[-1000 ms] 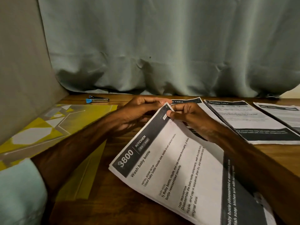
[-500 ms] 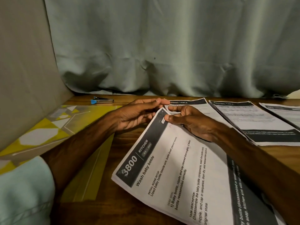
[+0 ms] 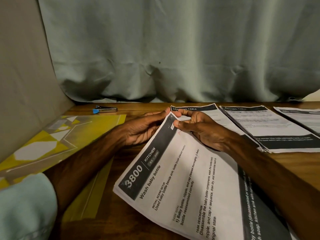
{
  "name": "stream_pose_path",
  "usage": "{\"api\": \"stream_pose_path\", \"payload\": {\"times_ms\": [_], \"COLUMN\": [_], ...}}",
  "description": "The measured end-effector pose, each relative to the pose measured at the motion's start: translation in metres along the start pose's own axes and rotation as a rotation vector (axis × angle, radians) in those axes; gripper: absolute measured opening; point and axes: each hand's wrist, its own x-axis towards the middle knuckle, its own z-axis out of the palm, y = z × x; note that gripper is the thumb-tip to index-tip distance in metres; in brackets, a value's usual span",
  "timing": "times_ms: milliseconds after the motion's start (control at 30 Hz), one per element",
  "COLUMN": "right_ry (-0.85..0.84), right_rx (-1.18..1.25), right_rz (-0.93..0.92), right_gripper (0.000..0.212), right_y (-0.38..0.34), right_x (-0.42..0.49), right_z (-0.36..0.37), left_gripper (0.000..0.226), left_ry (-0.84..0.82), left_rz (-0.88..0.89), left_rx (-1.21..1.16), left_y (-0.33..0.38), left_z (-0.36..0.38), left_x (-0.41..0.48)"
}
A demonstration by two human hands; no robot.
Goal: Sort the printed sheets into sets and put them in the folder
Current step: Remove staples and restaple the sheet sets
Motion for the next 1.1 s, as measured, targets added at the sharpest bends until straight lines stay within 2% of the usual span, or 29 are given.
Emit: {"api": "stream_pose_path", "payload": {"times_ms": [200, 367, 500, 667, 833, 967, 1033, 1100], "right_ry": [-0.012, -0.020, -0.047, -0.013, 0.134, 0.231, 0.228, 0.208], "right_rx": [-0.001, 0.004, -0.010, -0.034, -0.142, -0.331, -0.390, -0.383], "right_rz": [-0.030, -0.045, -0.051, -0.053, -0.072, -0.174, -0.202, -0.221], "right_gripper": [0.070, 0.044, 0.033, 0.029, 0.039, 0.038, 0.037, 0.036], "right_y": [0.001, -0.001, -0.002, -0.001, 0.003, 0.001, 0.000, -0.003], "right_x": [0.001, -0.002, -0.004, -0.002, 0.006, 0.007, 0.005, 0.001], "right_z": [0.000, 0.002, 0.003, 0.001, -0.008, -0.013, -0.011, -0.007], "left_gripper": [0.029, 0.040, 0.036, 0.047, 0.037, 0.034, 0.031, 0.025], "left_ry": [-0.017, -0.061, -0.047, -0.016, 0.072, 0.049, 0.029, 0.025], "left_rz": [-0.036, -0.086, -0.087, -0.055, 0.038, -0.108, -0.200, -0.213], "left_rx": [-0.076, -0.068, -0.063, 0.094, 0.430, 0.721, 0.720, 0.668], "left_y": [-0.001, -0.001, 0.001, 0.005, 0.014, 0.020, 0.017, 0.012], "left_z": [-0.003, -0.007, -0.005, -0.008, 0.001, 0.005, 0.009, 0.011], "left_x": [0.001, 0.004, 0.003, 0.002, -0.009, -0.018, -0.018, -0.018]}}
